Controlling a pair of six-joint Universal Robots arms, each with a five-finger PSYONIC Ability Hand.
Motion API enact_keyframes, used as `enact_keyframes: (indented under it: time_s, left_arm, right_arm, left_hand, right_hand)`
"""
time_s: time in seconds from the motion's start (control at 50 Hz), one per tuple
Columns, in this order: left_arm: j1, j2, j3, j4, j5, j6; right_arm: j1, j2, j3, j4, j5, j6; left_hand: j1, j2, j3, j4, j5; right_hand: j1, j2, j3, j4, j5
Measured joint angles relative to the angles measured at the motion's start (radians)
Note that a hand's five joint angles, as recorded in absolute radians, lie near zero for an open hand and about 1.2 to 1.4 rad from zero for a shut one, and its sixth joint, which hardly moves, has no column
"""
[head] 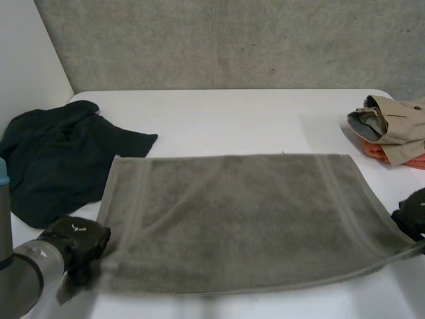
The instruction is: Fold the laundry.
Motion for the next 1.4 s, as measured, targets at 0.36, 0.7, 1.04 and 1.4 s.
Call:
enact_keyframes:
  time_s: [0.36,0.7,1.04,1.4]
  left_arm:
    - [-0.028,-0.160,0.204,0.199,-0.015,0.035]
    - [-0.078,-0.644,0.715,0.337,-0.165,0.044]
    - [-0.104,-0.567,0.727,0.591,-0.155,0.046]
    - [-0.096,-0.298,0.286,0.594,0.043,0.037]
  right_arm:
    - [0.132,0.161,-0.061,-0.469,0.035,0.243]
    - [0.312,0.576,-0.450,-0.742,0.254,0.287]
    - [0.379,0.599,-0.529,-0.886,0.345,0.493]
    - [0.271,0.251,-0.077,-0.717,0.097,0.550]
  left_hand:
    - [0.000,0.000,0.000,0.000,0.000]
    - [0.000,0.000,0.000,0.000,0.000]
    - [-0.940,-0.992,-0.980,-0.997,-0.914]
    - [-0.940,-0.992,-0.980,-0.997,-0.914]
  right_hand:
    - [0.000,0.000,0.000,0.000,0.000]
    - [0.000,0.000,0.000,0.000,0.000]
    - [-0.794,-0.959,-0.968,-0.952,-0.920]
    - [-0.794,-0.959,-0.966,-0.953,-0.920]
